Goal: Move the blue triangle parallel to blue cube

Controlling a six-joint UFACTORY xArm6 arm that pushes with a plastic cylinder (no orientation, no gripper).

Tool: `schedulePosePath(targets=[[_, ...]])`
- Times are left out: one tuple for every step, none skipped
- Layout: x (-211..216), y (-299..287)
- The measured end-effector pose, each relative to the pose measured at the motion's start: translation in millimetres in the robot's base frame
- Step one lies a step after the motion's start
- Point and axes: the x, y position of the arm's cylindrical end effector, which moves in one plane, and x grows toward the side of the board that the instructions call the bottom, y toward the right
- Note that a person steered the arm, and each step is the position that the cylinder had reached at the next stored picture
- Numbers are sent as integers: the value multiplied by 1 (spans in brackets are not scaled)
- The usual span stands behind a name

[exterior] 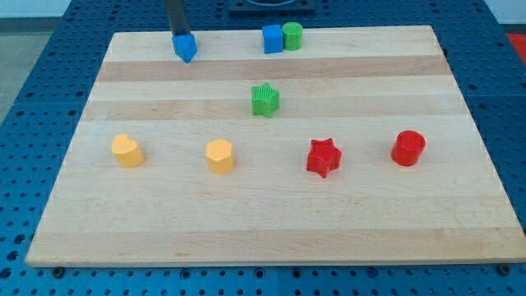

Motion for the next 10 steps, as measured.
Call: schedulePosePath(targets=[[-4,-62],[18,-89],[49,-92],[50,-59],[50,-15],[49,31],[46,62],[49,68],[69,21],[45,-23]])
